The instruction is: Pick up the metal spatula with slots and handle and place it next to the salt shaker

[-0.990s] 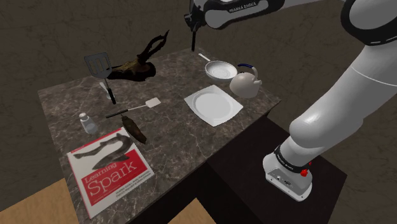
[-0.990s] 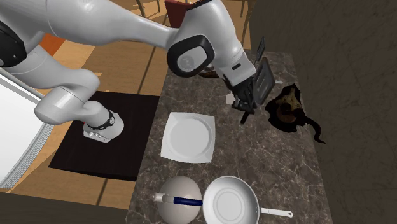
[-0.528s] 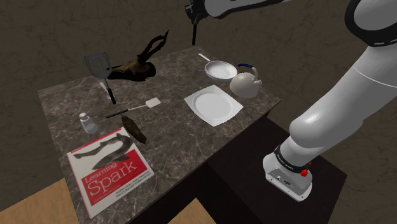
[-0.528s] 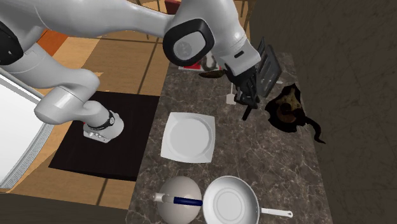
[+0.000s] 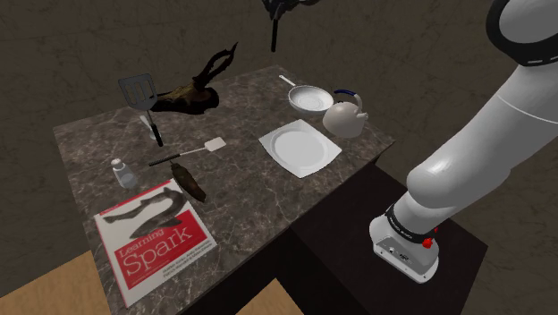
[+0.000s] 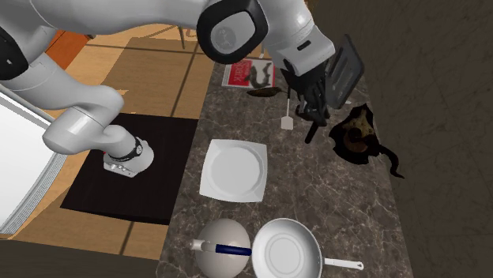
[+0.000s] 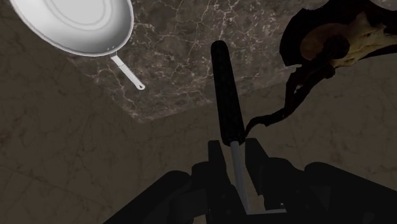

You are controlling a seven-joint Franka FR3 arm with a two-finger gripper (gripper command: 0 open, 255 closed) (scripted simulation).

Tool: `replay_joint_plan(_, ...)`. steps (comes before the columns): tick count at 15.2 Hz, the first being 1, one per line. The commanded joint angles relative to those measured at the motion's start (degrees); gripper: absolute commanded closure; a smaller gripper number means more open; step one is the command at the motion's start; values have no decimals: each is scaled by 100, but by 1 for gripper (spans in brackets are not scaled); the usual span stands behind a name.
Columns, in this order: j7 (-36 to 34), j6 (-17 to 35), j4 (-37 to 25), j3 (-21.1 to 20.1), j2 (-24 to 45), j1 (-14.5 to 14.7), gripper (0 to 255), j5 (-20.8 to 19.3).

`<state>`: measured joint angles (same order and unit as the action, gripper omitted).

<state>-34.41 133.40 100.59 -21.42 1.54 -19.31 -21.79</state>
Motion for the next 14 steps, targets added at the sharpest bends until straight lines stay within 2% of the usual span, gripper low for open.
replay_joint_plan(1, 55, -150, -154, -10, 1, 9, 255, 41)
replay_joint_plan(7, 193, -525, -569, -29, 30, 25, 255, 123)
replay_joint_plan(14, -993, -525, -305, -417, 146, 491, 255, -547)
